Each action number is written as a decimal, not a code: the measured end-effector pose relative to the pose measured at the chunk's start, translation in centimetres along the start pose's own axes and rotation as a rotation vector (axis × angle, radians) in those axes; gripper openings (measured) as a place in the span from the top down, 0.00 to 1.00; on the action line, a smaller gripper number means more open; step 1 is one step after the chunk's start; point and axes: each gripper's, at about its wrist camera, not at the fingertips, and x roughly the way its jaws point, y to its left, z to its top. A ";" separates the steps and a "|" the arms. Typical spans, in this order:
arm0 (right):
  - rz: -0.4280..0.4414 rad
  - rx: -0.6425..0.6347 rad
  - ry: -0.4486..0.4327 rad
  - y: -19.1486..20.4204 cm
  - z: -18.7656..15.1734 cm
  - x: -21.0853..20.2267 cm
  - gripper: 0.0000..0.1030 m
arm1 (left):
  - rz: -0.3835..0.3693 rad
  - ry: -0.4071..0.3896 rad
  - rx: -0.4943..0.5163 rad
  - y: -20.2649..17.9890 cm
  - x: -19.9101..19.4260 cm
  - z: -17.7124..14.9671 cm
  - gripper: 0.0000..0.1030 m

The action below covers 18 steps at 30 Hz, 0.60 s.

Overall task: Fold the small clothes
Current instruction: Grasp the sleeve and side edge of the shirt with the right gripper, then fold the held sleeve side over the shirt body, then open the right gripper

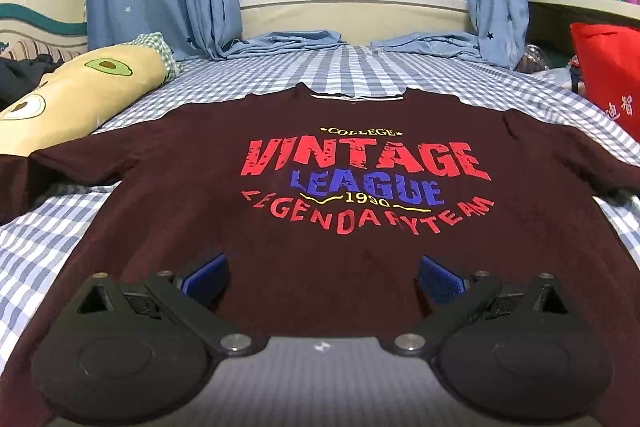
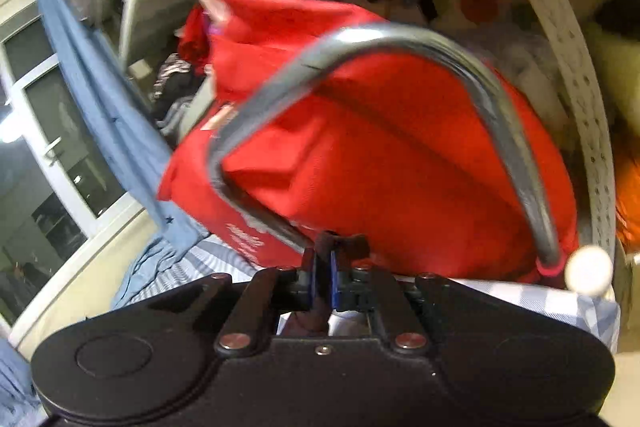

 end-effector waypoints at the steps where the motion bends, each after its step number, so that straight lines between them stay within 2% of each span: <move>1: 0.026 -0.026 -0.008 1.2 0.0 -0.4 0.94 | 0.000 -0.004 -0.006 0.2 -0.2 0.2 0.00; 6: 0.201 -0.159 -0.046 7.7 0.0 -3.5 0.94 | 0.006 -0.041 -0.036 1.2 -1.2 1.1 0.00; 11: 0.439 -0.309 -0.071 16.7 -1.6 -7.5 0.94 | 0.027 -0.076 -0.081 2.7 -2.3 1.8 0.00; 15: 0.607 -0.446 -0.052 23.7 -5.3 -10.8 0.94 | 0.064 -0.094 -0.122 4.4 -3.0 2.2 0.00; 18: 0.711 -0.547 -0.004 28.2 -9.5 -12.7 0.94 | 0.105 -0.105 -0.152 5.9 -3.5 2.3 0.00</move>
